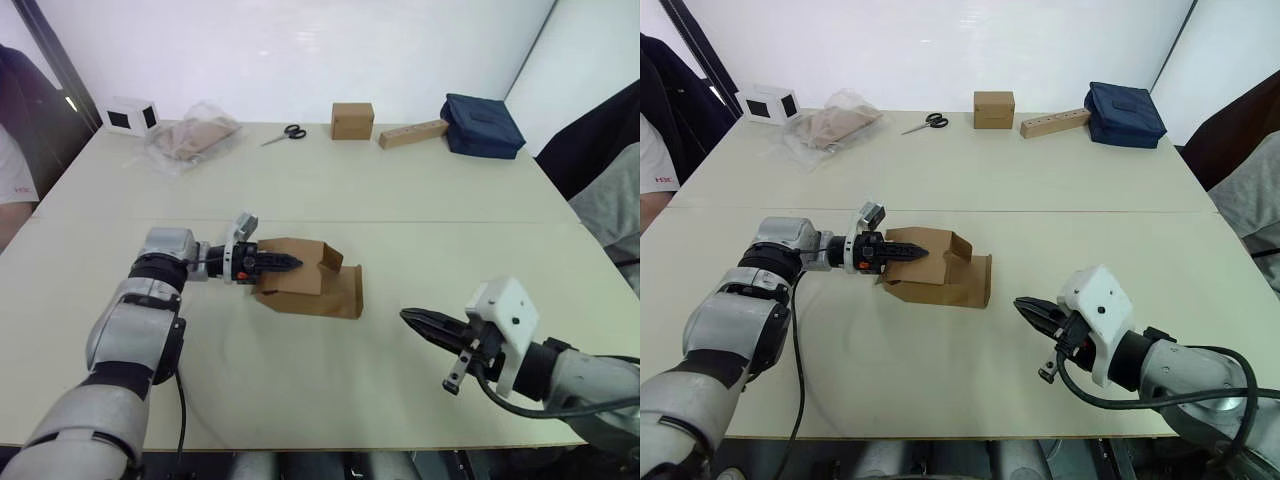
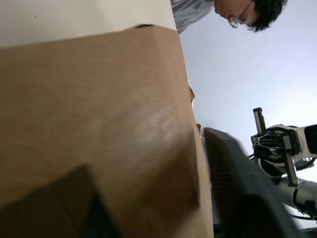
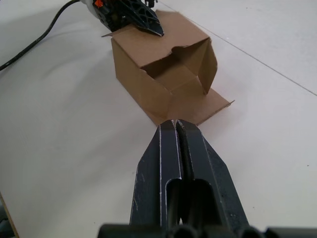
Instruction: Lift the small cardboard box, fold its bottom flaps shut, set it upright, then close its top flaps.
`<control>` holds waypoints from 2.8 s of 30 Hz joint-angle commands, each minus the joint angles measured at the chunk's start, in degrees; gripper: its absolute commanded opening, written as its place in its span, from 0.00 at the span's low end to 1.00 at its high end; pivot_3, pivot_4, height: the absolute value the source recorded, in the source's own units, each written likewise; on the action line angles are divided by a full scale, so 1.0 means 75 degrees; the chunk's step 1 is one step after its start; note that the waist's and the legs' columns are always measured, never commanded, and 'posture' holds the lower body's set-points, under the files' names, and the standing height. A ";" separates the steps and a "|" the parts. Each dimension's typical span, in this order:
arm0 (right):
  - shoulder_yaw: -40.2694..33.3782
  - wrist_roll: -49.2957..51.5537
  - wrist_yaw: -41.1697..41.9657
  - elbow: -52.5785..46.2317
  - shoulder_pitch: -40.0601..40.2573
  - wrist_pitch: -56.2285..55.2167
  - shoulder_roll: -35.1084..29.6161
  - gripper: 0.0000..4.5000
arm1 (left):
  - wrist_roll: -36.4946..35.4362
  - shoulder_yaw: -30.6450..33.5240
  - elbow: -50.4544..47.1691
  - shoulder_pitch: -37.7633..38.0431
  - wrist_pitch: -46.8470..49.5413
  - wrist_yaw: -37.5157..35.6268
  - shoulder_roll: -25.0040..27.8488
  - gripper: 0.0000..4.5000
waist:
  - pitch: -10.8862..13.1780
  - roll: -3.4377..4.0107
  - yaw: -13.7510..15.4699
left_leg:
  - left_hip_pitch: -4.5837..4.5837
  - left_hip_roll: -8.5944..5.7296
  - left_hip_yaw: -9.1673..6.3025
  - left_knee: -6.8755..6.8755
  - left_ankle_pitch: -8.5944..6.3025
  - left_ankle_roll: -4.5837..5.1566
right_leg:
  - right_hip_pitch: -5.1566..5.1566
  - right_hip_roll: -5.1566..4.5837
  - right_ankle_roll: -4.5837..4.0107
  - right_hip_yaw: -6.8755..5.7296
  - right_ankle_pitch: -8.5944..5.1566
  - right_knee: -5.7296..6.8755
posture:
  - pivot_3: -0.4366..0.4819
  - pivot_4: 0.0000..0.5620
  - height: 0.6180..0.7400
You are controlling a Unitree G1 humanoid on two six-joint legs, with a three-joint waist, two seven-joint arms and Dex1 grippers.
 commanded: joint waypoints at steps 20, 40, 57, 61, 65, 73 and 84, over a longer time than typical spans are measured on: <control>0.2971 -0.4066 -0.1451 0.2164 -0.3144 -0.1922 0.2566 0.00 | -0.2288 0.1234 -0.5445 0.1420 0.1298 0.1135 0.0044 0.01 | -0.0012 0.0024 -0.0020 | 0.0001 -0.0002 0.0016 0.0021 0.0002 -0.0002 | -0.0006 0.0003 0.0021 0.0025 0.0030 0.0018 | 0.48 0.27 1.00; 0.4312 -0.5769 -0.0301 0.2796 -0.3673 -0.2570 0.3449 0.00 | -0.3070 0.1070 -0.6013 0.1665 0.1615 0.1751 0.0165 0.01 | -0.0012 0.0025 -0.0030 | 0.0002 -0.0001 0.0014 0.0020 0.0003 -0.0003 | -0.0007 0.0007 0.0025 0.0023 0.0032 0.0019 | 0.48 0.27 1.00; 0.1643 -0.4361 -0.0152 0.0602 -0.2377 -0.0908 0.3414 0.00 | -0.3129 0.1832 -0.5124 0.1243 0.1251 0.2569 -0.0002 0.01 | -0.0012 0.0025 0.0010 | -0.0002 -0.0002 0.0005 0.0018 0.0003 -0.0003 | -0.0004 0.0003 0.0028 0.0012 0.0033 0.0014 | 0.48 0.27 1.00; 0.1422 -0.3829 -0.0363 -0.0067 -0.1565 -0.0505 0.3657 0.00 | -0.3127 0.1859 -0.5097 0.1246 0.1241 0.2578 0.0034 0.01 | -0.0012 0.0025 -0.0030 | 0.0006 -0.0002 0.0016 0.0018 0.0003 -0.0003 | -0.0002 0.0004 0.0028 0.0023 0.0034 0.0016 | 0.48 0.27 1.00; 0.1632 -0.3848 -0.0454 -0.0140 -0.0893 -0.0569 0.3780 0.00 | -0.3160 0.1824 -0.5033 0.1227 0.1174 0.2532 0.0063 0.01 | -0.0012 0.0025 -0.0031 | 0.0010 0.0003 0.0010 0.0016 0.0004 -0.0004 | -0.0003 0.0014 0.0026 0.0019 0.0033 0.0021 | 0.48 0.27 1.00; 0.2212 -0.4258 -0.0484 0.0571 -0.0980 -0.1068 0.3868 0.00 | -0.3296 0.1749 -0.5158 0.1206 0.1293 0.2453 0.0037 0.01 | -0.0012 0.0025 -0.0029 | 0.0019 -0.0003 0.0016 0.0022 0.0008 -0.0011 | 0.0005 0.0008 0.0008 0.0027 0.0033 0.0020 | 0.48 0.27 1.00; 0.3332 -0.4809 -0.0108 0.1575 -0.2196 -0.1486 0.3821 0.00 | -0.3969 0.1834 -0.6033 0.1513 0.2145 0.2773 -0.0107 0.01 | -0.0011 0.0024 -0.0022 | 0.0013 -0.0001 0.0012 0.0019 0.0008 -0.0011 | 0.0002 0.0009 0.0009 0.0028 0.0033 0.0015 | 0.48 0.27 1.00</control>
